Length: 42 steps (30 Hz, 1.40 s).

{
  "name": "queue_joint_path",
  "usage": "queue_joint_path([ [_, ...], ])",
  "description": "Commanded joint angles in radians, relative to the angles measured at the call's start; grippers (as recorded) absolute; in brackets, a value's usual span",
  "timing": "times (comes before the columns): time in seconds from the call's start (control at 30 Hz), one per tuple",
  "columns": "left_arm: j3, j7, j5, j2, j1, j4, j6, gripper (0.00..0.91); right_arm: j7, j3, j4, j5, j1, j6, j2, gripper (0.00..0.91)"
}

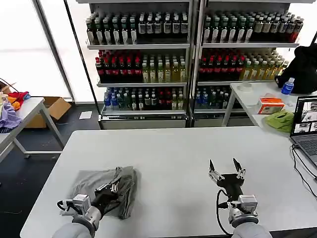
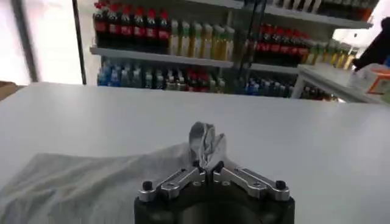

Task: Fold and organize the clothes.

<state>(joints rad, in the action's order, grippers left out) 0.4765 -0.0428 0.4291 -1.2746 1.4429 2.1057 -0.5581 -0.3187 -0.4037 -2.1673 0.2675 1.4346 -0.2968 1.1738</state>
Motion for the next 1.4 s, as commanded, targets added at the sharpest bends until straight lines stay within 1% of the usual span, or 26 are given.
queue_joint_path([
  [0.03, -0.011, 0.032, -0.012, -0.036, -0.016, -0.040, 0.015, 0.010, 0.002, 0.004, -0.007, -0.003, 0.010, 0.005, 0.004, 0.907],
  [0.2, -0.023, 0.034, -0.016, -0.056, -0.020, -0.044, 0.035, 0.000, 0.002, 0.004, -0.009, -0.003, 0.012, 0.005, -0.001, 0.907],
  [0.37, -0.029, 0.042, -0.017, -0.073, -0.028, -0.059, 0.037, 0.010, 0.003, 0.004, -0.001, -0.001, 0.010, 0.007, -0.009, 0.907],
  [0.43, -0.034, 0.045, -0.015, -0.079, -0.027, -0.059, 0.039, 0.242, 0.002, 0.005, 0.001, -0.001, 0.008, 0.008, -0.009, 0.907],
  [0.47, -0.038, 0.046, -0.012, -0.081, -0.027, -0.059, 0.042, 0.907, 0.003, 0.006, 0.002, 0.000, 0.007, 0.008, -0.009, 0.907],
  [0.6, -0.045, 0.058, 0.047, -0.085, -0.017, -0.034, 0.059, 0.907, 0.003, 0.010, 0.013, 0.000, 0.001, 0.013, -0.010, 0.907],
  [0.77, -0.040, 0.051, 0.255, -0.085, 0.007, 0.067, 0.056, 0.907, 0.004, 0.019, 0.031, 0.001, -0.022, 0.017, -0.015, 0.907],
  [0.9, -0.002, 0.020, 0.263, -0.077, -0.014, 0.086, 0.078, 0.907, 0.004, 0.031, 0.038, 0.016, -0.044, 0.013, -0.022, 0.907],
  [0.97, 0.040, -0.015, 0.283, -0.053, -0.024, 0.091, 0.080, 0.907, 0.003, 0.036, 0.040, 0.029, -0.051, 0.011, -0.027, 0.907],
  [1.1, 0.147, -0.055, 0.238, 0.004, -0.025, 0.048, 0.080, 0.907, 0.004, 0.048, 0.056, 0.042, -0.083, 0.011, -0.046, 0.907],
  [1.13, 0.185, -0.061, 0.239, 0.028, -0.018, 0.036, 0.073, 0.907, 0.004, 0.051, 0.057, 0.047, -0.091, 0.010, -0.051, 0.907],
  [1.2, 0.239, -0.055, 0.179, 0.050, -0.001, 0.003, 0.073, 0.907, 0.005, 0.056, 0.059, 0.054, -0.105, 0.008, -0.058, 0.907],
  [1.27, 0.272, -0.035, 0.093, 0.061, 0.024, -0.029, 0.077, 0.907, 0.005, 0.062, 0.064, 0.059, -0.118, 0.007, -0.064, 0.907],
  [1.4, 0.301, 0.002, 0.025, 0.064, 0.066, -0.059, 0.093, 0.907, 0.006, 0.068, 0.069, 0.059, -0.132, 0.003, -0.066, 0.907],
])
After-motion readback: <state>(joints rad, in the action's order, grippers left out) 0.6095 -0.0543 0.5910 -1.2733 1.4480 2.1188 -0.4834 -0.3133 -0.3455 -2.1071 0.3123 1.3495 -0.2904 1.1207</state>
